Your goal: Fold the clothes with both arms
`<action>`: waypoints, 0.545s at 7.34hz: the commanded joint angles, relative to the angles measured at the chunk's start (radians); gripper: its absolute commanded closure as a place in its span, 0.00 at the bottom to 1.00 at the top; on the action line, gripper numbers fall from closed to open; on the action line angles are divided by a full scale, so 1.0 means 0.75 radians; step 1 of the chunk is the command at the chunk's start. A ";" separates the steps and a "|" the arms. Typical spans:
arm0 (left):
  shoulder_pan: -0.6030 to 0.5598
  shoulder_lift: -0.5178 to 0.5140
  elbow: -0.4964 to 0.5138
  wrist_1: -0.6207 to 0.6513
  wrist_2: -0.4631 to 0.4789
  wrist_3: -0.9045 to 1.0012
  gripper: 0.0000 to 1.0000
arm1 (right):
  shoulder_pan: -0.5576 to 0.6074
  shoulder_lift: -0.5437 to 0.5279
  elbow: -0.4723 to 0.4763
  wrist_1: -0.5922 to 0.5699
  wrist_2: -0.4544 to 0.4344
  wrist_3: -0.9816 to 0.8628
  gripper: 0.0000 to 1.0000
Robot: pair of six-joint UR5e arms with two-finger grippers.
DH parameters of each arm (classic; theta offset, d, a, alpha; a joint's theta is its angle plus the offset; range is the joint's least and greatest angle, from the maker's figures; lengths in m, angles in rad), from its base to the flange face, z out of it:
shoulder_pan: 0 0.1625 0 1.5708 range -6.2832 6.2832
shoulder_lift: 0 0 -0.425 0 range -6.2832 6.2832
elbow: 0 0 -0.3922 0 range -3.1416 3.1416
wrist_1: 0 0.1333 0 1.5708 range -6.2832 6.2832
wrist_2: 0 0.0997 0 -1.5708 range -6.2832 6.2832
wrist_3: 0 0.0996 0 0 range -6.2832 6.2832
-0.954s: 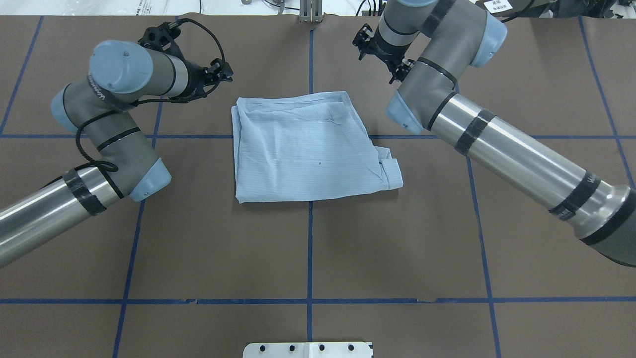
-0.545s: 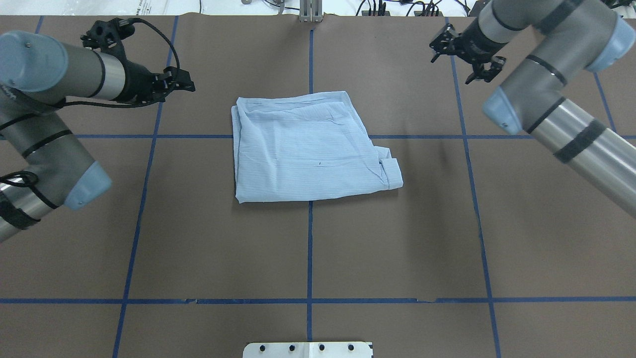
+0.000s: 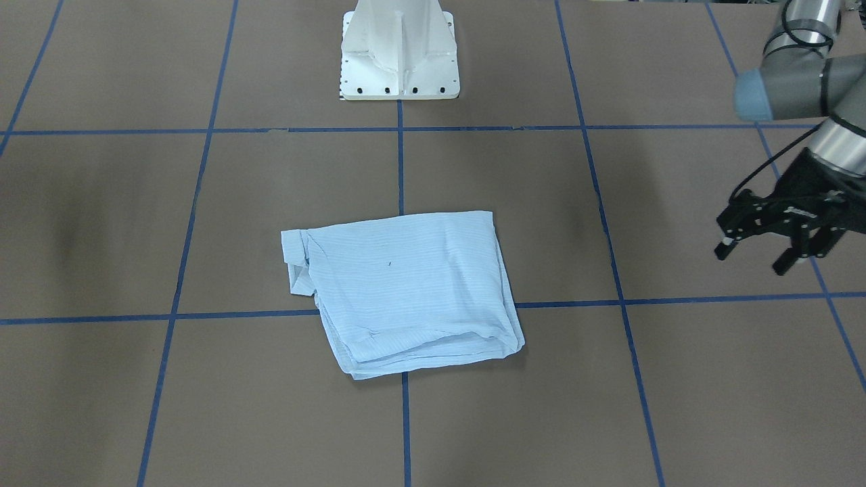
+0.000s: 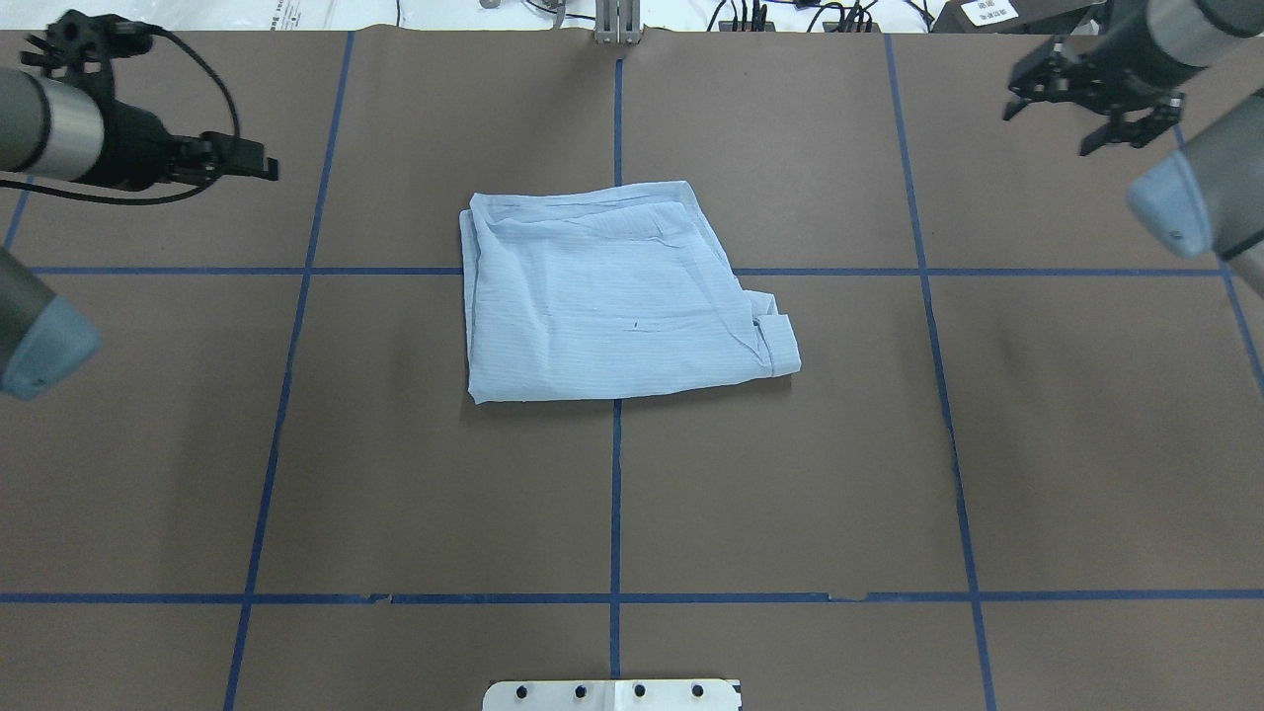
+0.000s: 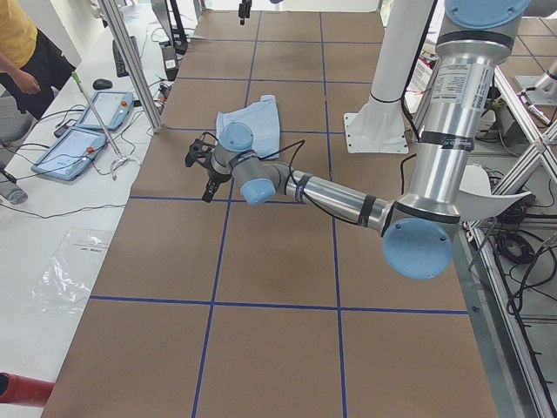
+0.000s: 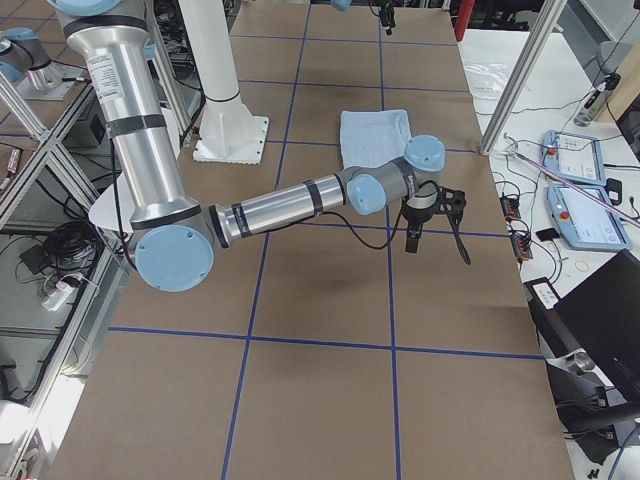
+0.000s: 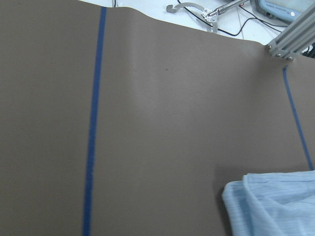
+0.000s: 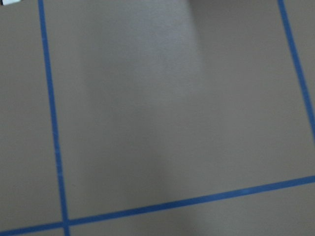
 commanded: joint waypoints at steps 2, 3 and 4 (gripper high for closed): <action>-0.251 0.061 -0.005 0.348 -0.190 0.500 0.00 | 0.106 -0.201 0.079 -0.100 0.015 -0.422 0.00; -0.268 0.134 -0.032 0.339 -0.219 0.511 0.00 | 0.108 -0.238 0.098 -0.106 0.013 -0.436 0.00; -0.268 0.181 -0.113 0.353 -0.215 0.511 0.00 | 0.108 -0.287 0.132 -0.106 0.013 -0.438 0.00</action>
